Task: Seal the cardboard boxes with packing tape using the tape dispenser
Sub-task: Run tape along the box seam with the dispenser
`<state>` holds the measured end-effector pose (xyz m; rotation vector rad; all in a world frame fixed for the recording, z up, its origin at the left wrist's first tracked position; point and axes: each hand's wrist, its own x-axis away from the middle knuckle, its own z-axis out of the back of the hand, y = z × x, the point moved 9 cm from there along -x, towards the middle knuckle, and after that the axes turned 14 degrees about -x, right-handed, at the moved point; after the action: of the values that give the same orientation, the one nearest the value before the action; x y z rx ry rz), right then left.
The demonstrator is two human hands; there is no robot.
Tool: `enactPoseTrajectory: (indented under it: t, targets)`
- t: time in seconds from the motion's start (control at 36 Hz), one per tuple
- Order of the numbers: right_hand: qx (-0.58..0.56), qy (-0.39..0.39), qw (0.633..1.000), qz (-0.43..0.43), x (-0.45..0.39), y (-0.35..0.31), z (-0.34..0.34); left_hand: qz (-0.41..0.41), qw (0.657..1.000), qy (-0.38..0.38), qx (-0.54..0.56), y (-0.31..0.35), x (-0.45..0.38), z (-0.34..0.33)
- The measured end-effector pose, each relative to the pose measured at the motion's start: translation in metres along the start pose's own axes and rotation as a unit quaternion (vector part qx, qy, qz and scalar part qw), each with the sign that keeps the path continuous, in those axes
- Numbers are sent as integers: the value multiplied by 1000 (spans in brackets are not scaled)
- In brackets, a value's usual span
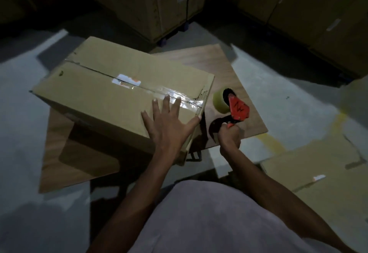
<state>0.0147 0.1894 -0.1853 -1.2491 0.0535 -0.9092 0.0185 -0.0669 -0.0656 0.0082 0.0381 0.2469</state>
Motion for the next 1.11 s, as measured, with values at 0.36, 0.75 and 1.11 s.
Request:
enactPoseTrajectory:
  t: [0.36, 0.75, 1.11]
  targets:
    - [63, -68, 995, 24, -64, -11, -13, 130, 991, 2, 1, 34, 0, 1]
    - [193, -193, 962, -5, -83, 2, -35, 169, 986, -7, -3, 62, -17, 3]
    - [374, -279, 878, 108, -74, -57, -30, 129, 991, -17, -14, 63, -26, 1]
